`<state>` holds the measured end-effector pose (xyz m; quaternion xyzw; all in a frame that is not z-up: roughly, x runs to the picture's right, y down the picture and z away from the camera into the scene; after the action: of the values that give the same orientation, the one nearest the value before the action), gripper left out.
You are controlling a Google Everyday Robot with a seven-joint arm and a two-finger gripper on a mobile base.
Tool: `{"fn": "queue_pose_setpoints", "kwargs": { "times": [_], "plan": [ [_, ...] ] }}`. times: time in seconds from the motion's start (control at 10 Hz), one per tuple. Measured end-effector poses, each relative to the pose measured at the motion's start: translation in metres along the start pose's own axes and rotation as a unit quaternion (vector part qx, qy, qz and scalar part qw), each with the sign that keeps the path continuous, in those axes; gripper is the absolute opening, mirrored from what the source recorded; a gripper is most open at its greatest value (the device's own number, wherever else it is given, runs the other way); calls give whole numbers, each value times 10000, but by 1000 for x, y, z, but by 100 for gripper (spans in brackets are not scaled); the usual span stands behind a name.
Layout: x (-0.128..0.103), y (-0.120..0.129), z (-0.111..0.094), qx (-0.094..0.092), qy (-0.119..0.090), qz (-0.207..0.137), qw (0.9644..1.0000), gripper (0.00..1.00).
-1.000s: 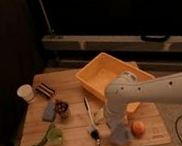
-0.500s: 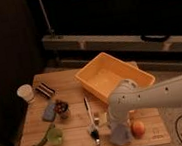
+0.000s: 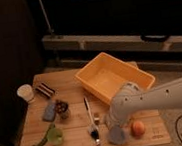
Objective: Place towel in plastic cup
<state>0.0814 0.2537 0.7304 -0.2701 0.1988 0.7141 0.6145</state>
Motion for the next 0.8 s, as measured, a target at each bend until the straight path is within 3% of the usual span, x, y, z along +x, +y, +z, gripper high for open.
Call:
{"fn": "queue_pose_setpoints", "kwargs": {
  "times": [0.3, 0.5, 0.6, 0.8],
  "plan": [
    [-4, 11, -12, -144, -137, 49, 9998, 1],
    [-5, 19, -36, -313, -344, 30, 9989, 0],
    [-4, 30, -64, -514, -508, -70, 9974, 0],
    [-1, 52, -100, -833, -641, -307, 9940, 0]
  ]
}}
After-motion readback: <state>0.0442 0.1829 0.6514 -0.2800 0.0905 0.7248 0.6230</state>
